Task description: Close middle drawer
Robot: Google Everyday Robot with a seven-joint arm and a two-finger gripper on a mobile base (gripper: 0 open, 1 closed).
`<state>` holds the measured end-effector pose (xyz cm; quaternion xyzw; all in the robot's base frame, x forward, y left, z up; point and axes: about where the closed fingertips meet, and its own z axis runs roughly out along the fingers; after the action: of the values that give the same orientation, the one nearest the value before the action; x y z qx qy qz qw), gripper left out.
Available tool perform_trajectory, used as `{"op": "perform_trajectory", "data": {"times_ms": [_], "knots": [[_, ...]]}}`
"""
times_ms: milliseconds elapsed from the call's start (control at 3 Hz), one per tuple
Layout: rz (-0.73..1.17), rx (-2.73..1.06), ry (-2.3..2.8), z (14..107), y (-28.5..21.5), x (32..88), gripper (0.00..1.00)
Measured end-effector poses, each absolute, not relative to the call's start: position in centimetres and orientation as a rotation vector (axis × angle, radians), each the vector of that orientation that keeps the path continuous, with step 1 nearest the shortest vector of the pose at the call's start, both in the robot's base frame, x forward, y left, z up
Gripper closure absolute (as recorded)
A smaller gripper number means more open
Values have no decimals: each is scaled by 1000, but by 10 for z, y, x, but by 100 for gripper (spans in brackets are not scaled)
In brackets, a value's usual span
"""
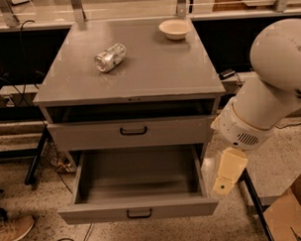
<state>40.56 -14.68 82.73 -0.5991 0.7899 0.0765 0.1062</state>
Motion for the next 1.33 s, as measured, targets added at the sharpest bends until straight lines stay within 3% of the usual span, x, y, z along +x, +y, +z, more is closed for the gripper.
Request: {"op": "perform_trajectory", "data": {"times_ms": [1333], "knots": [[766, -1517, 2586, 555, -99, 364, 0]]}}
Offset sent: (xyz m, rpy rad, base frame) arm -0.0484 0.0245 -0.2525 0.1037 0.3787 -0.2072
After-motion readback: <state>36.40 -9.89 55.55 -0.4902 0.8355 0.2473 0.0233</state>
